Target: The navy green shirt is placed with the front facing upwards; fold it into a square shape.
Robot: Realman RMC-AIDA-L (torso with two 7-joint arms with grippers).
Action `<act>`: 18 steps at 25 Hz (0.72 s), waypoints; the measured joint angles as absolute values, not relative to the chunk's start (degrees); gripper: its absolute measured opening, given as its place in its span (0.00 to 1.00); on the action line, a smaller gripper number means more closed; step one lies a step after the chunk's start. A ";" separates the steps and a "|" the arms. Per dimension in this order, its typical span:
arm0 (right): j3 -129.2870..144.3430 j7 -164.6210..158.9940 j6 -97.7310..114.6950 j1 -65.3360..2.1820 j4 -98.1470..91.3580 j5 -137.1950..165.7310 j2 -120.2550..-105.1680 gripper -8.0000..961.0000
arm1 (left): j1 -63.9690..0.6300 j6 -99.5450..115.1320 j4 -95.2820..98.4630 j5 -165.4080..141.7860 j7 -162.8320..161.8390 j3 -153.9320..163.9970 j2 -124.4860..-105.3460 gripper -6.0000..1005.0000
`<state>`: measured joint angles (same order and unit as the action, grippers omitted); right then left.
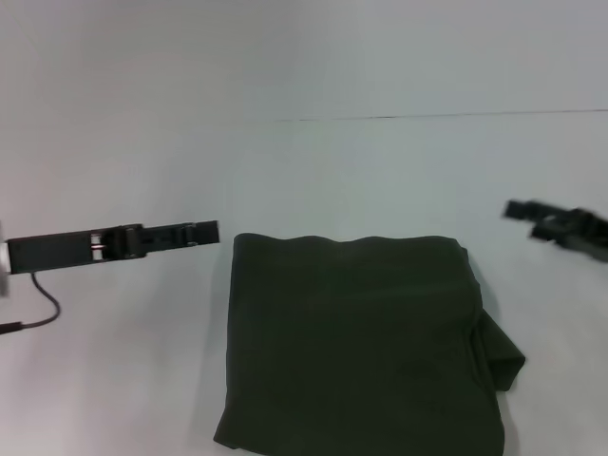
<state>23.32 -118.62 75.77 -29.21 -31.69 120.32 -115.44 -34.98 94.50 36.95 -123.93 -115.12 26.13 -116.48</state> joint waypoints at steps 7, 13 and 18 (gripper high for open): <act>16.66 -98.47 90.99 -24.54 -32.59 110.47 -114.40 0.95 | -31.05 99.61 44.50 -123.28 -102.08 24.06 -117.77 0.88; 17.26 -75.97 102.69 -21.82 -32.59 111.53 -115.89 0.95 | -25.64 105.28 49.45 -122.52 -86.11 24.15 -121.13 0.88; 17.56 -57.06 106.67 -17.35 -32.51 112.68 -118.94 0.95 | -21.27 107.36 51.51 -122.13 -77.52 24.29 -123.49 0.89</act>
